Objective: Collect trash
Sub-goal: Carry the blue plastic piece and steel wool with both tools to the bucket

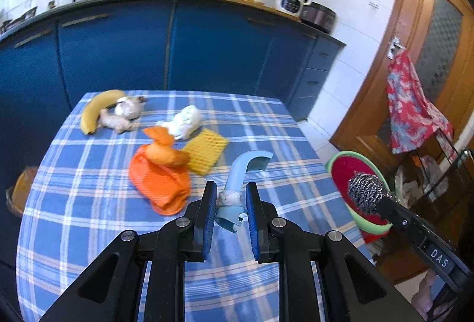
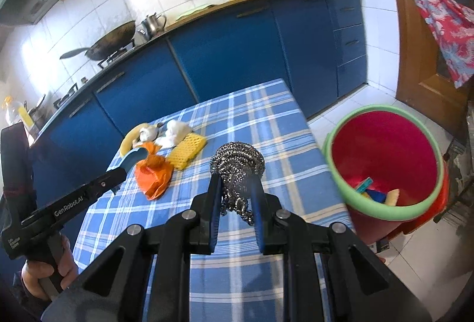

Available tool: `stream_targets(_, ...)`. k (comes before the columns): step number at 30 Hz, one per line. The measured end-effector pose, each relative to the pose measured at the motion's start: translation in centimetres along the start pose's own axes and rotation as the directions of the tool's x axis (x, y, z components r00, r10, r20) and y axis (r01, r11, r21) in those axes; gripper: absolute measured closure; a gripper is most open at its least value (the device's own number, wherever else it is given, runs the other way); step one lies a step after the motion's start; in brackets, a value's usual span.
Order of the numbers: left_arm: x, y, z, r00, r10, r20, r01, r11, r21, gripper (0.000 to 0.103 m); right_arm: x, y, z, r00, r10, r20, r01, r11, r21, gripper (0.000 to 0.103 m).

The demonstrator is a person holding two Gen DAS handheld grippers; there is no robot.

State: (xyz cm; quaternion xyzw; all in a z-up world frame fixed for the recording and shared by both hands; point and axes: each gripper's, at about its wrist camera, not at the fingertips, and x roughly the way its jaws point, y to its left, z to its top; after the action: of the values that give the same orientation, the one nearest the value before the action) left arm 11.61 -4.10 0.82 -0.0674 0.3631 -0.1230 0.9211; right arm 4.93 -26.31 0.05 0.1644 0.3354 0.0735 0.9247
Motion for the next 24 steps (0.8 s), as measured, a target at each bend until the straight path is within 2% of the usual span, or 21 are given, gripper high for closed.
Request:
stream_targets(12,2.3,-5.9,1.1,0.995,-0.095,-0.017,0.096,0.989,0.113,0.083,-1.5,-4.8,1.1,0.997,-0.07,0.037,0.068,0.995,0.067,0.081)
stream_targets(24,8.1,-12.8,1.3,0.978,-0.182,-0.106,0.2,0.958,0.206,0.083,-0.3,-12.0,1.2,0.99,-0.143,0.016,0.138,0.975,0.174,0.081)
